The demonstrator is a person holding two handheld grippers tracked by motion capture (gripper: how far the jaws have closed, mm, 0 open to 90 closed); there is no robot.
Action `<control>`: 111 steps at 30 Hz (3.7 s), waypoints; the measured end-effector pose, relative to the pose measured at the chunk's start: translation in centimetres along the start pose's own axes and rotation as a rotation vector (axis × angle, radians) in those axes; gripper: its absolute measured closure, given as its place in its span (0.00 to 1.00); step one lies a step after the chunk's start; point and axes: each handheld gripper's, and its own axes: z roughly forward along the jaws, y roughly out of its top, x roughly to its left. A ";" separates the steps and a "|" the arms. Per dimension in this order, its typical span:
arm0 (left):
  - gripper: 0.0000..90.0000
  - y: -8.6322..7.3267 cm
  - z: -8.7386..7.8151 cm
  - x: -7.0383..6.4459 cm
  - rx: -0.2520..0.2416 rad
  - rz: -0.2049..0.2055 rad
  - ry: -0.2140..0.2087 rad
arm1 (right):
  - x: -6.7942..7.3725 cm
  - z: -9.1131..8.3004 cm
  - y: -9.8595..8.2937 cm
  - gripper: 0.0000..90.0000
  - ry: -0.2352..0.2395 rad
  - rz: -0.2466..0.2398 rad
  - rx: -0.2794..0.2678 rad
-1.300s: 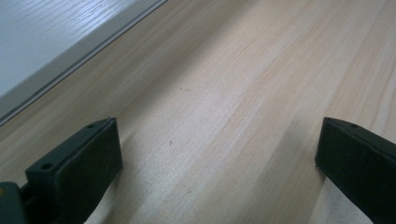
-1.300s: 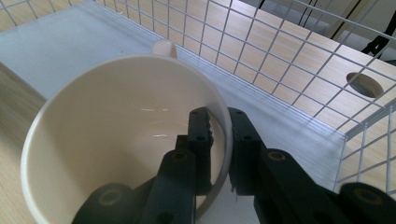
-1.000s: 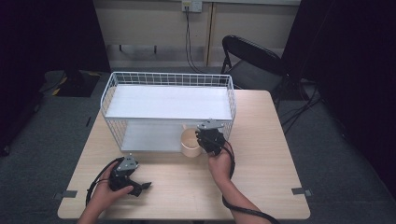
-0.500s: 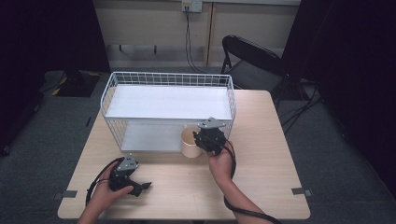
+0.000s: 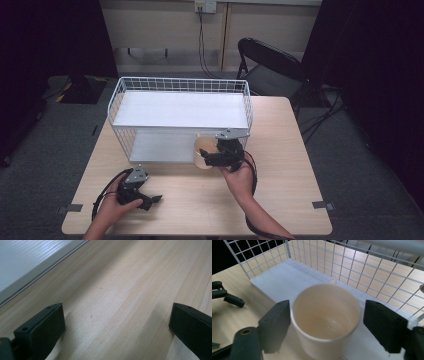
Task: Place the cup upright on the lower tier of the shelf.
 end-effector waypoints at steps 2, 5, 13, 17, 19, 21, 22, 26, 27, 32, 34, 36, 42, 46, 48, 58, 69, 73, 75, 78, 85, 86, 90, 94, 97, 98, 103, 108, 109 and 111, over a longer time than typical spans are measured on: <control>0.00 0.0 0.0 0.0 0.000 0.000 0.000 | 0.1 -0.1 -0.2 0.21 0.003 0.000 0.004; 0.00 0.0 0.0 0.0 0.000 -0.003 -0.002 | 0.1 -0.2 -0.8 0.19 -0.002 0.007 0.013; 0.00 0.0 0.0 0.0 0.000 0.000 0.000 | 0.2 0.7 -1.9 0.16 0.001 0.014 0.053; 0.00 0.0 0.0 0.0 0.000 0.000 0.000 | 0.3 1.0 -2.0 0.16 -0.002 0.020 0.054; 0.00 0.0 0.0 0.0 0.000 -0.003 -0.003 | 0.4 1.2 -2.0 0.16 -0.008 0.017 0.059; 0.00 0.0 0.0 0.0 0.000 0.000 0.000 | 0.3 1.3 -2.0 0.17 -0.010 0.018 0.063; 0.00 0.0 0.0 0.0 0.000 0.000 0.000 | 0.3 1.4 -2.0 0.17 -0.016 0.020 0.063; 0.00 0.0 0.0 0.0 0.000 -0.001 0.000 | 0.2 1.5 -2.2 0.18 -0.016 0.028 0.064; 0.00 0.0 0.0 0.0 0.000 0.000 0.000 | 0.2 1.5 -2.3 0.19 -0.017 0.027 0.065; 0.00 0.0 0.0 0.0 0.000 -0.003 -0.003 | 0.3 1.7 -2.3 0.20 -0.023 0.023 0.073; 0.00 0.0 0.0 0.0 0.000 0.000 0.000 | 0.3 1.7 -2.3 0.22 -0.033 0.018 0.071; 0.00 0.0 0.0 0.0 0.000 0.000 0.000 | 0.3 1.7 -2.2 0.23 -0.035 0.024 0.071; 0.00 0.0 0.0 0.0 0.000 -0.003 -0.003 | 0.3 1.8 -2.2 0.28 -0.052 0.030 0.072; 0.00 0.0 0.0 0.0 0.000 0.000 0.000 | 0.3 2.0 -2.2 0.34 -0.060 0.029 0.088; 0.00 0.0 0.0 0.0 0.000 0.000 0.000 | 0.3 2.1 -2.2 0.38 -0.065 0.038 0.092; 0.00 0.0 0.0 0.0 0.000 0.000 0.000 | 0.2 2.3 -1.9 0.53 -0.075 0.041 0.088; 0.00 0.0 0.0 0.0 0.000 0.000 0.000 | 0.3 2.9 -2.0 0.66 -0.084 0.025 0.091; 0.00 0.0 0.0 0.0 0.000 0.000 0.000 | 0.3 3.2 -2.0 0.68 -0.090 0.027 0.086; 0.00 0.0 0.0 0.0 0.000 0.000 0.000 | 0.3 3.4 -2.0 0.68 -0.091 0.026 0.082; 0.00 0.0 0.0 0.0 0.000 0.000 0.000 | 0.2 3.5 -2.0 0.67 -0.088 0.037 0.077; 0.00 0.0 0.0 0.0 0.000 0.000 0.000 | -0.1 3.0 -2.1 0.49 -0.050 0.058 0.077; 0.00 0.0 0.0 0.0 0.000 0.000 0.000 | -0.1 2.9 -2.1 0.46 -0.042 0.055 0.074; 0.00 0.0 0.0 0.0 0.000 0.000 -0.001 | -0.1 2.6 -2.1 0.34 -0.003 0.040 0.068; 0.00 0.0 0.0 0.0 0.000 0.000 0.000 | 0.0 2.2 -2.1 0.25 0.008 0.027 0.057; 0.00 0.0 0.0 0.0 0.000 -0.003 -0.002 | 0.1 2.0 -2.0 0.21 0.040 0.017 0.054; 0.00 0.0 0.0 0.0 0.000 -0.001 -0.001 | 0.1 2.0 -2.0 0.21 0.050 0.012 0.054; 0.00 0.0 0.0 0.0 0.000 0.000 0.000 | 0.6 1.6 -2.2 0.18 0.079 -0.013 0.046; 0.00 0.0 0.0 0.0 0.000 0.000 0.000 | 0.8 1.0 -2.4 0.17 0.099 -0.030 0.031; 0.00 0.0 0.0 0.0 0.000 0.000 -0.001 | 0.8 0.9 -2.5 0.17 0.108 -0.031 0.031; 0.00 0.0 0.0 0.0 0.000 0.000 0.000 | 0.7 0.6 -2.8 0.17 0.117 -0.036 0.028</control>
